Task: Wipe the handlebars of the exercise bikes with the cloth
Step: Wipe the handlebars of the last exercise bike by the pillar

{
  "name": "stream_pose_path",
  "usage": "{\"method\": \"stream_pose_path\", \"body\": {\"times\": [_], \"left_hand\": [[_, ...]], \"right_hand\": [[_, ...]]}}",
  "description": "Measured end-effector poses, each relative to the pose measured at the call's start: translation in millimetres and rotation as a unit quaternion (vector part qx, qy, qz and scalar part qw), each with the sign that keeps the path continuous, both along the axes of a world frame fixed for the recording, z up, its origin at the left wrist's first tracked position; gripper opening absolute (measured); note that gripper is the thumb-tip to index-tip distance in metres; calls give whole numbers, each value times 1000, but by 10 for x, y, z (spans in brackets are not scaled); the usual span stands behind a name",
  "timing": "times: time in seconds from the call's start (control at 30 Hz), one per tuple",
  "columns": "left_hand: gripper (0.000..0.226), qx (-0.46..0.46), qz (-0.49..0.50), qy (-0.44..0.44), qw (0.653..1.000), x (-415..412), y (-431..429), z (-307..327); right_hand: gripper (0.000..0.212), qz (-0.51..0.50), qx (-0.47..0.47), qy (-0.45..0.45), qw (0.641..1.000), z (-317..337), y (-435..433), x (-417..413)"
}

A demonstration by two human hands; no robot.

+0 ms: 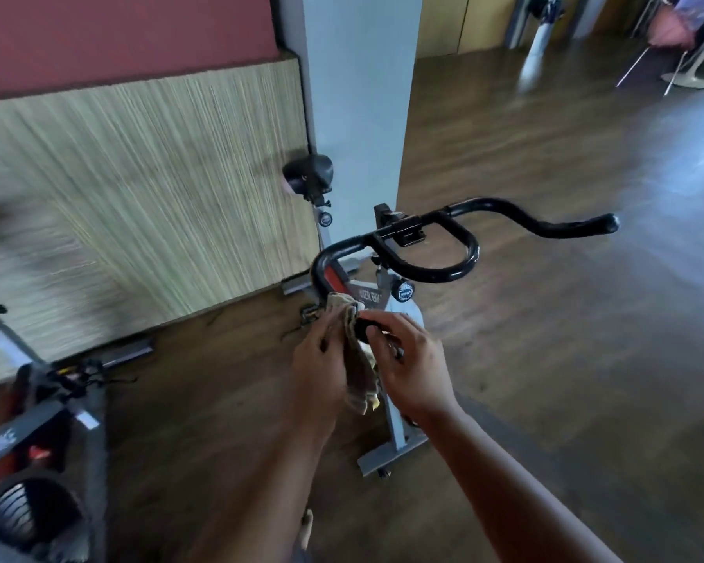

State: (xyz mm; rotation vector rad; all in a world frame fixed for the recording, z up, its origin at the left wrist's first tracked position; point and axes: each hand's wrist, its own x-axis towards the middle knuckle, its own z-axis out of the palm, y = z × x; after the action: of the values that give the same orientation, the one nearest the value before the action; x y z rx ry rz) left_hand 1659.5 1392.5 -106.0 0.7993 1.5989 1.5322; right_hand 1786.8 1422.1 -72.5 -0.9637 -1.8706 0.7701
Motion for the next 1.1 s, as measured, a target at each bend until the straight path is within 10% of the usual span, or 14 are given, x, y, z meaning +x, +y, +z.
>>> {"method": "stream_pose_path", "body": {"times": [0.27, 1.1], "left_hand": [[25, 57, 56, 61, 995, 322, -319, 302], [33, -10, -196, 300, 934, -798, 145, 252]], "right_hand": [[30, 62, -78, 6, 995, 50, 181, 169], [10, 89, -285, 151, 942, 25, 291, 141]]}}
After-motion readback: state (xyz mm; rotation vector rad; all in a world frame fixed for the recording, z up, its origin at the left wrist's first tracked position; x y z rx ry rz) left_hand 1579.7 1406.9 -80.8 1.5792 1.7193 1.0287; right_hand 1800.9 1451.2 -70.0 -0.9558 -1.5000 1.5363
